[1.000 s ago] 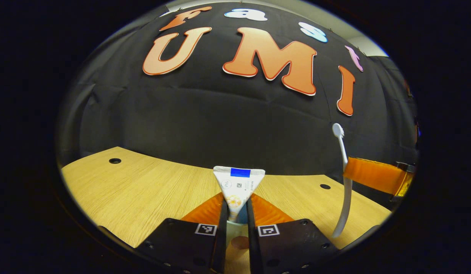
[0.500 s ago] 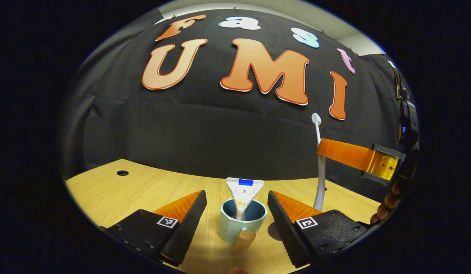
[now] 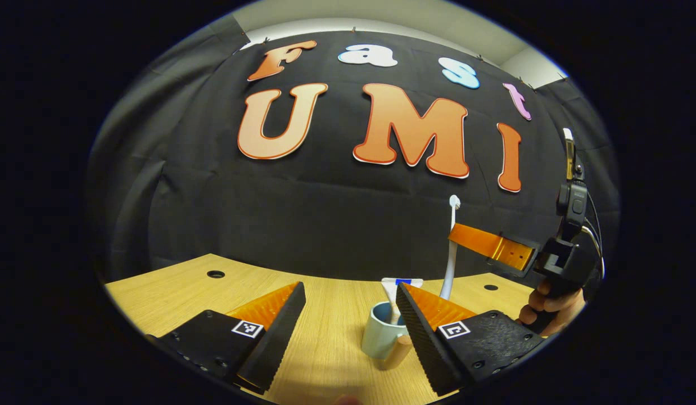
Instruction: Put the toothbrush and toothpaste on the desktop into the cup, then pick up the cup and place it on the coaster on the desktop.
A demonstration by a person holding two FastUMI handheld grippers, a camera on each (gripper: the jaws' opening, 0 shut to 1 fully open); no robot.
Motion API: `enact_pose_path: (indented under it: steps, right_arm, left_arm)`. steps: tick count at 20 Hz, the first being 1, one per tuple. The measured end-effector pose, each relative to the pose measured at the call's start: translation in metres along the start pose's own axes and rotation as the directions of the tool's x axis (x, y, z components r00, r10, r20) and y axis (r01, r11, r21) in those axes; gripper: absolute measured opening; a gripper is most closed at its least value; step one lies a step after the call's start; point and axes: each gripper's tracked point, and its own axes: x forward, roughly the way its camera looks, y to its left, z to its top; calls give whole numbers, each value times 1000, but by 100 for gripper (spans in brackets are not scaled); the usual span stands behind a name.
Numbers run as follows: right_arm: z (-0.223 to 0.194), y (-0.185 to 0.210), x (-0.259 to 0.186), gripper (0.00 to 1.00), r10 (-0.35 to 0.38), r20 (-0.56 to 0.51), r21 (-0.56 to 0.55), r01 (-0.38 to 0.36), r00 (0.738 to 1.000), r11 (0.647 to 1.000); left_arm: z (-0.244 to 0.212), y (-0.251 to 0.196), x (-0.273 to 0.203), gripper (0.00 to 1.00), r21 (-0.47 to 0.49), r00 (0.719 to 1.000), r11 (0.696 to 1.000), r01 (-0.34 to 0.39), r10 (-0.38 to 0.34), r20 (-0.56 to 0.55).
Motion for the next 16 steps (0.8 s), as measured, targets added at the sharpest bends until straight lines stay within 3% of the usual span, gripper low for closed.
enact_pose_path:
  steps: [9, 16]
  right_arm:
    - [-46, 10, 27, 4, 11, -44, -27, -12, 999, 1000]
    - [-60, 8, 16, 7, 13, -121, -94, -24, 993, 995]
  left_arm:
    - [-26, 29, -2, 97, -15, 997, 998, -53, 52, -49]
    - [-33, 19, -7, 97, -33, 996, 999, -40, 37, -85]
